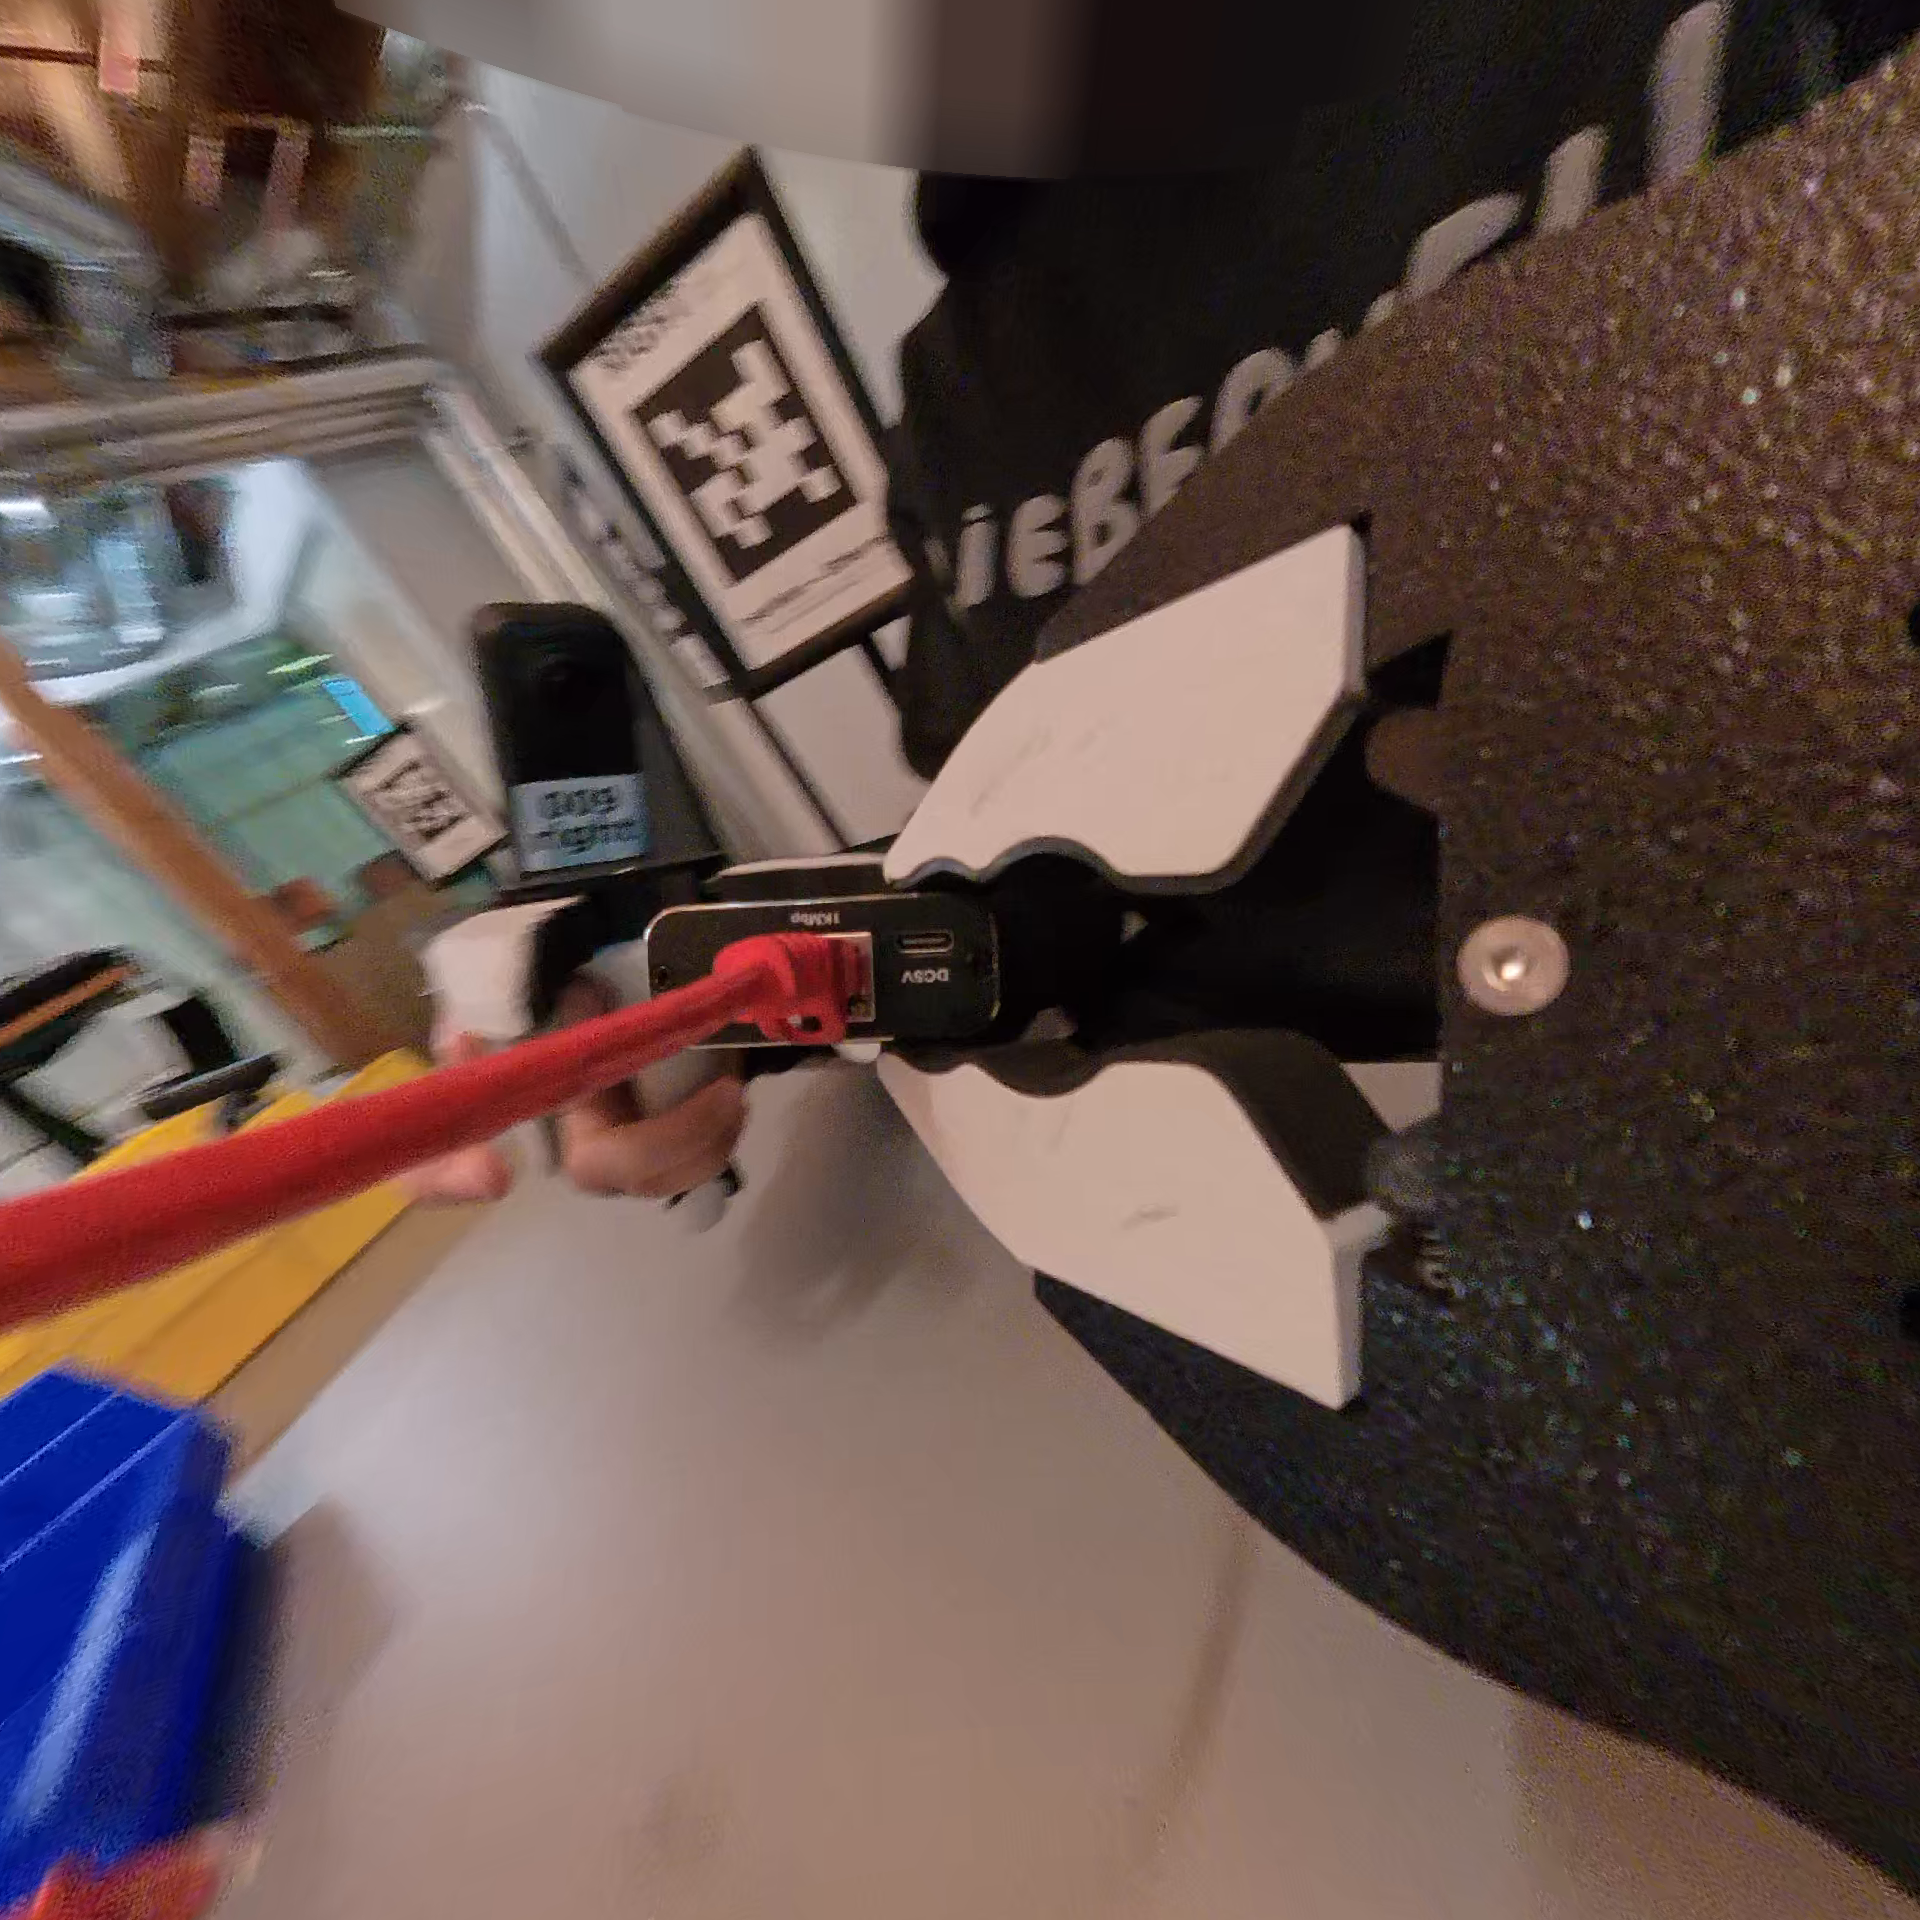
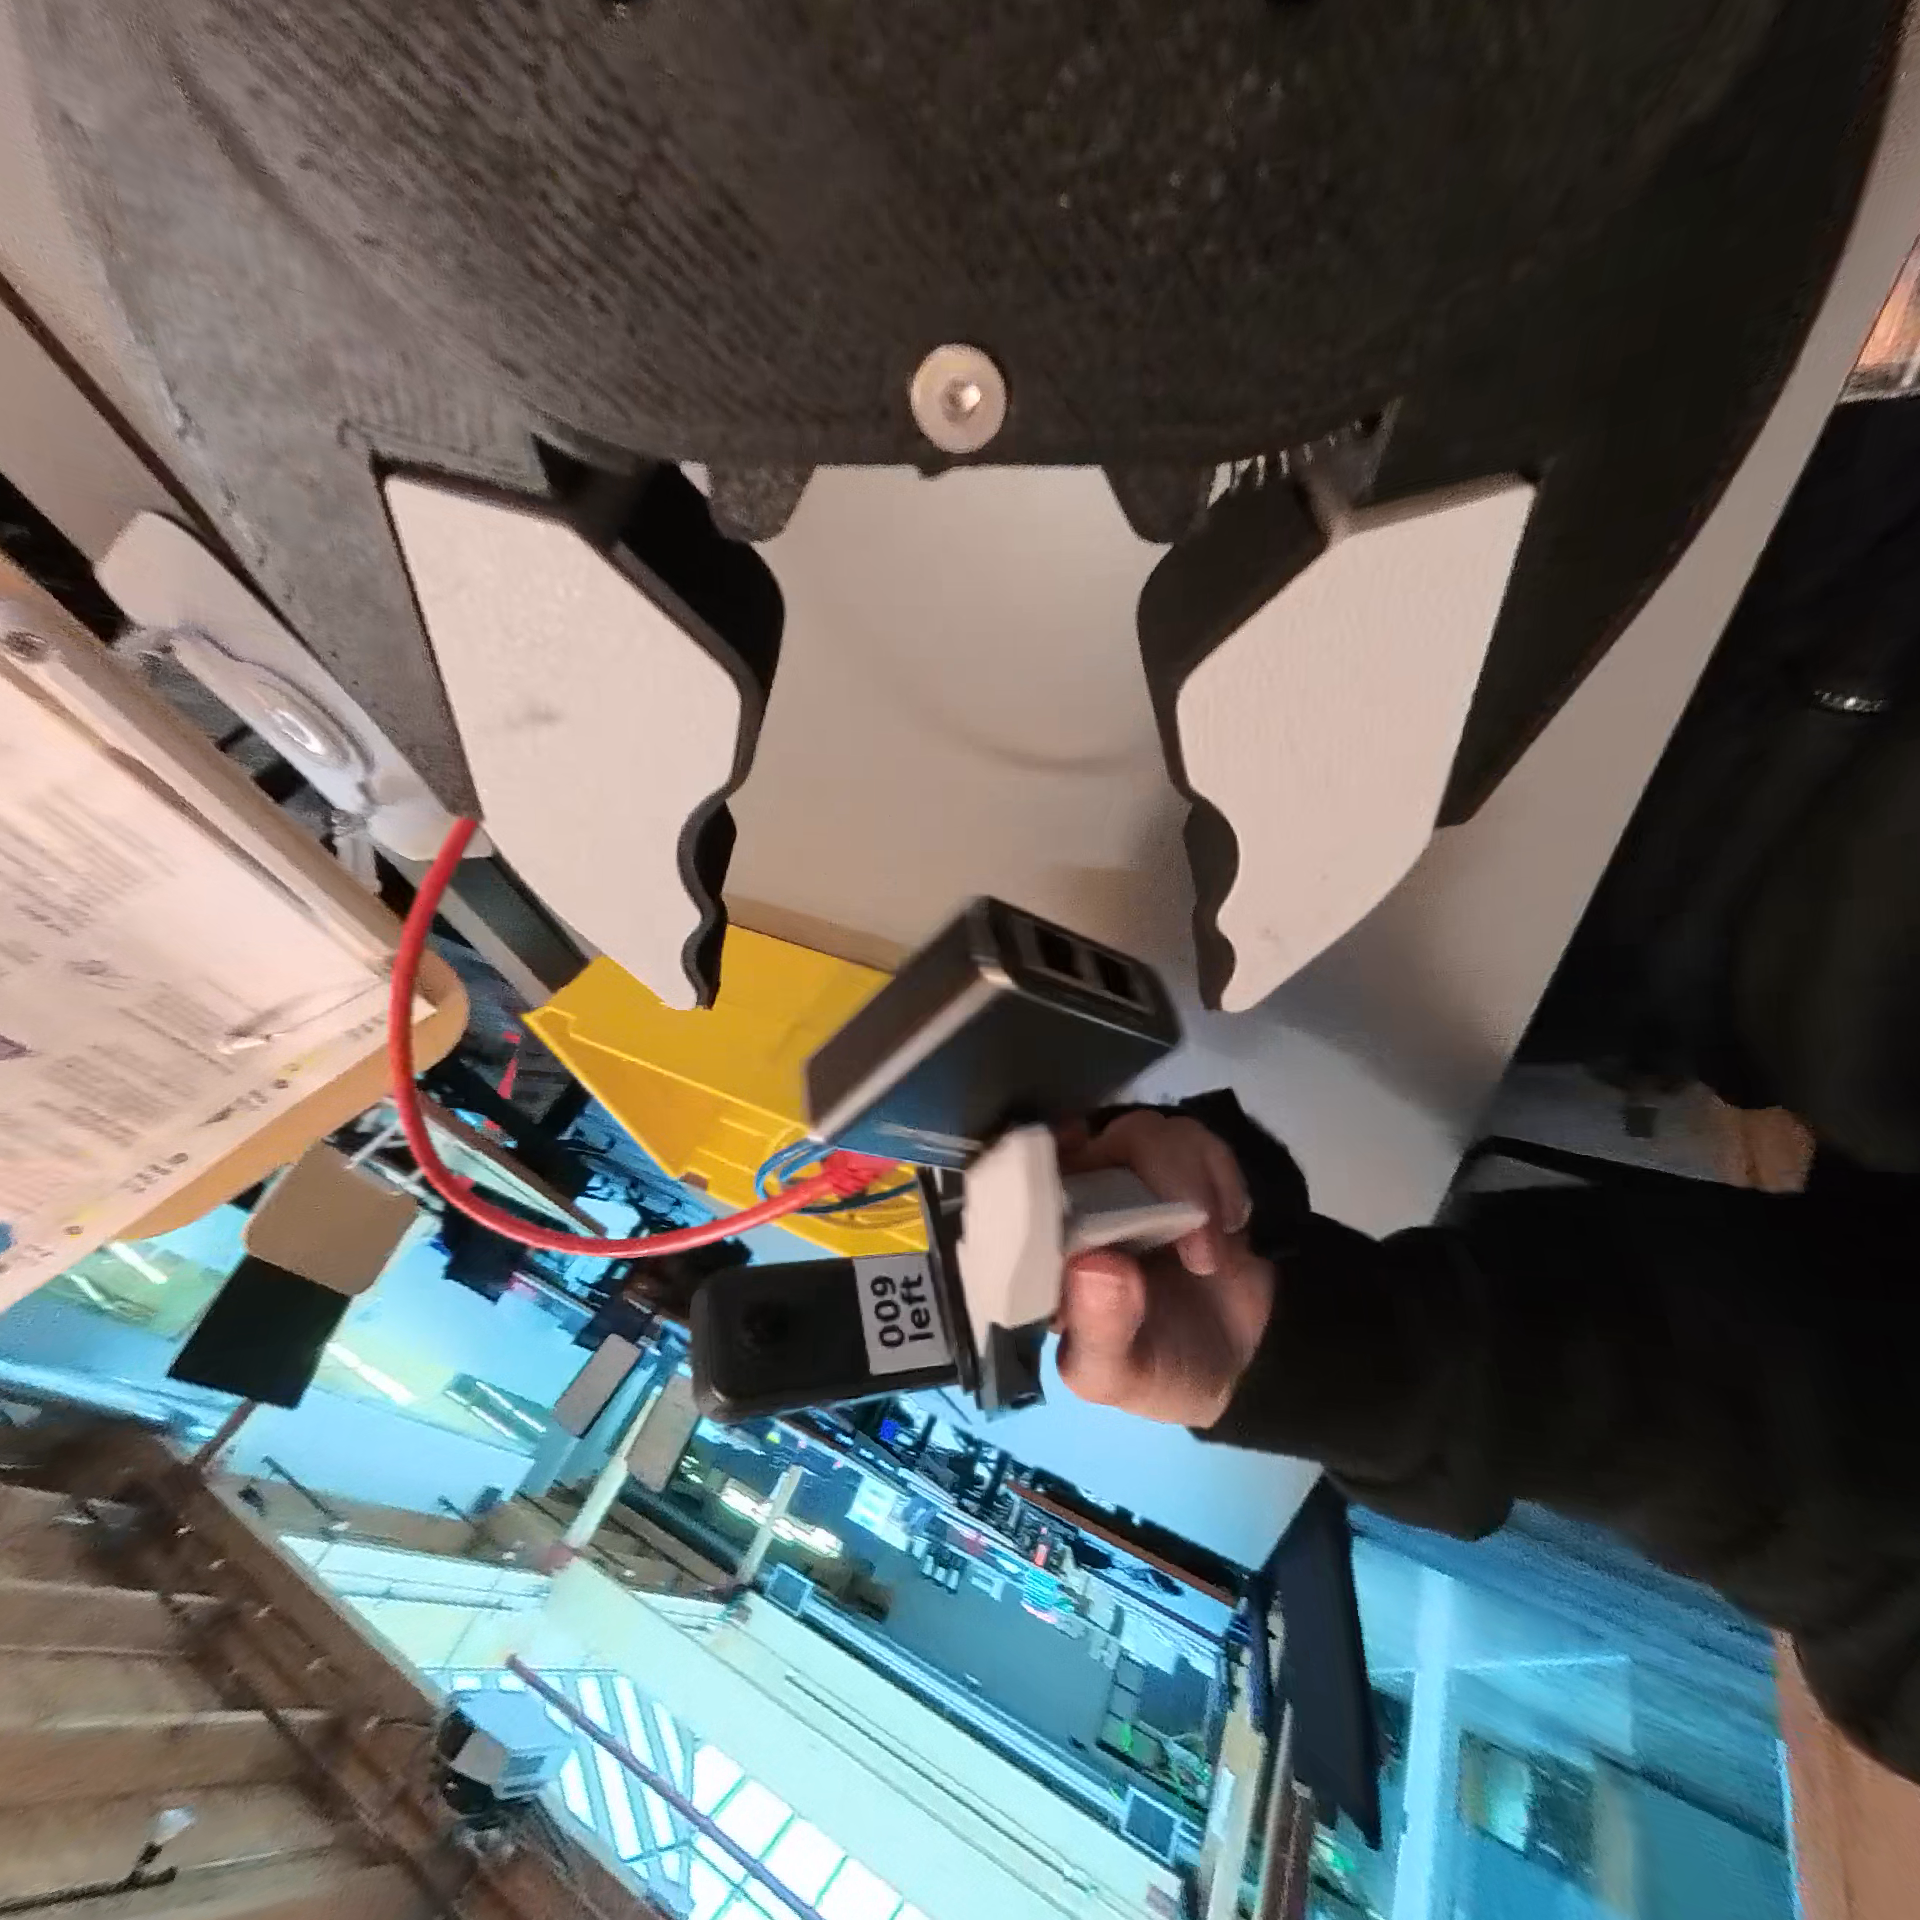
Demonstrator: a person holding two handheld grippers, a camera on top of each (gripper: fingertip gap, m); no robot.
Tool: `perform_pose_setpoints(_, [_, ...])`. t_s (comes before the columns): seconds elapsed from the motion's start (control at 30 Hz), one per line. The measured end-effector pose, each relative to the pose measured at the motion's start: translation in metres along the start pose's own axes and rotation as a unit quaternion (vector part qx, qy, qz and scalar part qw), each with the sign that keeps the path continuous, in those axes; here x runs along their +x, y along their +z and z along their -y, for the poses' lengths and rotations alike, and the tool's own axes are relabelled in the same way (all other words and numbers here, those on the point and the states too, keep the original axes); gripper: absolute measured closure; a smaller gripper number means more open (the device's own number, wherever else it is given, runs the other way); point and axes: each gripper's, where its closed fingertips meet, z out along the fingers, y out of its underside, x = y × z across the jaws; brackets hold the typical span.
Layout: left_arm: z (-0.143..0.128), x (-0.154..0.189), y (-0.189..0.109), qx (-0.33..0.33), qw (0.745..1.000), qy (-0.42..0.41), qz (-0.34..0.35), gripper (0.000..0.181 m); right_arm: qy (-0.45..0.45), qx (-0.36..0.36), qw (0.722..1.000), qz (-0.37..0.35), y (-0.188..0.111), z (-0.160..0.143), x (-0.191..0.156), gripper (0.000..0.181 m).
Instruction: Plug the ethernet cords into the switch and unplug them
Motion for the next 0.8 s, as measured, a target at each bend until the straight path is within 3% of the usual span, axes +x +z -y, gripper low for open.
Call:
perform_pose_setpoints(0.13, [-0.009, 0.011, 0.011, -0.086, 0.996, 0.011, -0.007, 0.157, -0.014, -0.032, 0.999, 0.011, 0.005, -0.007, -0.006, 0.093])
perform_pose_setpoints(0.2, [-0.006, 0.014, 0.014, -0.1, 0.995, 0.011, -0.008, 0.156, -0.035, -0.02, 0.998, 0.041, 0.009, -0.004, -0.017, 0.11])
perform_pose_setpoints(0.27, [0.005, 0.012, 0.011, -0.076, 0.997, 0.022, 0.002, 0.157, -0.053, -0.018, 0.998, 0.016, 0.012, -0.003, -0.01, 0.111])
perform_pose_setpoints(0.37, [0.041, -0.001, 0.003, 0.043, 0.995, 0.053, 0.07, 0.157, -0.059, -0.032, 0.994, -0.081, 0.019, -0.009, 0.017, 0.111])
perform_pose_setpoints(0.43, [0.062, -0.019, -0.009, 0.13, 0.97, 0.104, 0.175, 0.149, -0.042, -0.075, 0.977, -0.194, 0.018, -0.02, 0.05, 0.112])
perform_pose_setpoints(0.53, [0.069, -0.032, -0.022, 0.198, 0.9, 0.207, 0.328, 0.113, -0.024, -0.12, 0.938, -0.325, 0.007, -0.032, 0.081, 0.112])
perform_pose_setpoints(0.63, [0.069, -0.033, -0.021, 0.223, 0.843, 0.268, 0.409, 0.104, -0.03, -0.153, 0.909, -0.387, 0.003, -0.04, 0.089, 0.112])
perform_pose_setpoints(0.7, [0.069, -0.037, -0.015, 0.213, 0.83, 0.279, 0.434, 0.103, -0.038, -0.159, 0.898, -0.407, 0.004, -0.041, 0.089, 0.112])
perform_pose_setpoints(0.8, [0.067, -0.045, -0.002, 0.181, 0.839, 0.27, 0.437, 0.099, -0.069, -0.172, 0.892, -0.412, 0.008, -0.039, 0.087, 0.112])
